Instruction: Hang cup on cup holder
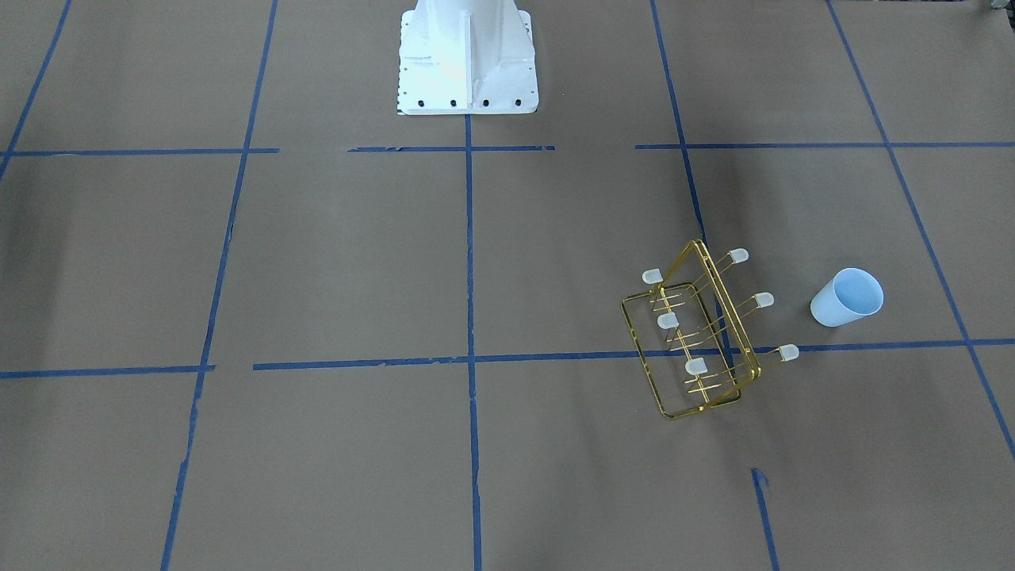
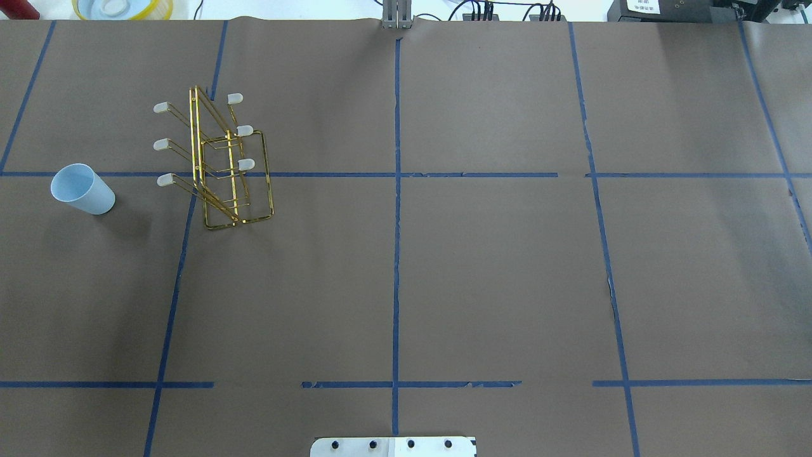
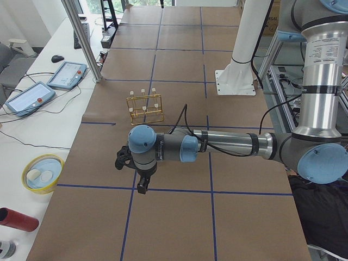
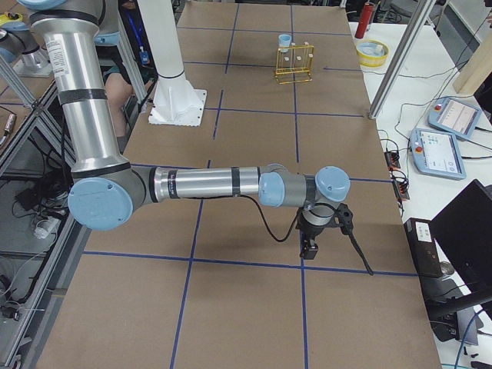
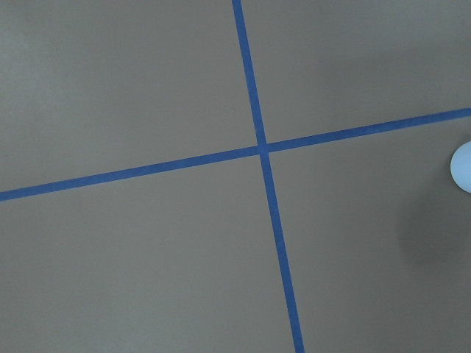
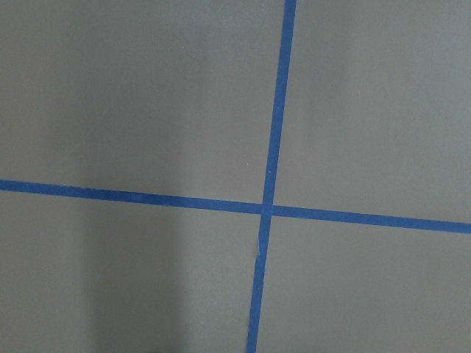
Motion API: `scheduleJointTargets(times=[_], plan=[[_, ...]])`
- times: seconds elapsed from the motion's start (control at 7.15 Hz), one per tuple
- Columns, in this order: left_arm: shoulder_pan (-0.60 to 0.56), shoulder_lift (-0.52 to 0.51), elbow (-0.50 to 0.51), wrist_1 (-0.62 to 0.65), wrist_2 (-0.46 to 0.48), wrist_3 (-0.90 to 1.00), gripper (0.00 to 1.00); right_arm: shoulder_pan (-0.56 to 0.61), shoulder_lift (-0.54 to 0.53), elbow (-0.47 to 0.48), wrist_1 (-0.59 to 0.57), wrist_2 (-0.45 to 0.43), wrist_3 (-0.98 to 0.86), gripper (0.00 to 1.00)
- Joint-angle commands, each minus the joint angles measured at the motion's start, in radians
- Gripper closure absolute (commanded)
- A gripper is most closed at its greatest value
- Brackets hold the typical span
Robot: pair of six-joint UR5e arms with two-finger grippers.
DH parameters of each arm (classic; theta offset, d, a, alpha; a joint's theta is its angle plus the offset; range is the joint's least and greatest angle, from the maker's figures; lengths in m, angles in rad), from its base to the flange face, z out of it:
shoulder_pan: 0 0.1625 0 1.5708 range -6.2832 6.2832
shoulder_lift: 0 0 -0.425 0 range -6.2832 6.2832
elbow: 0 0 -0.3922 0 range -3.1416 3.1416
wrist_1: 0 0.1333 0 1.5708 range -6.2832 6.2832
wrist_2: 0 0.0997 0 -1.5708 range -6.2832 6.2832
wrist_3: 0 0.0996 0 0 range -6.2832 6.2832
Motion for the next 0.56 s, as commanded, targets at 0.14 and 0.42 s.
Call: scheduleJointTargets(times=[0.14, 0.42], plan=[[0.001, -0.038, -0.002, -0.010, -0.003, 0.002, 0.00, 0.000, 0.000, 0.000, 0.000, 0.000, 0.000, 0.00], [0.001, -0.039, 0.031, -0.084, -0.006, 0.000, 0.00, 0.000, 0.000, 0.000, 0.000, 0.000, 0.000, 0.00]])
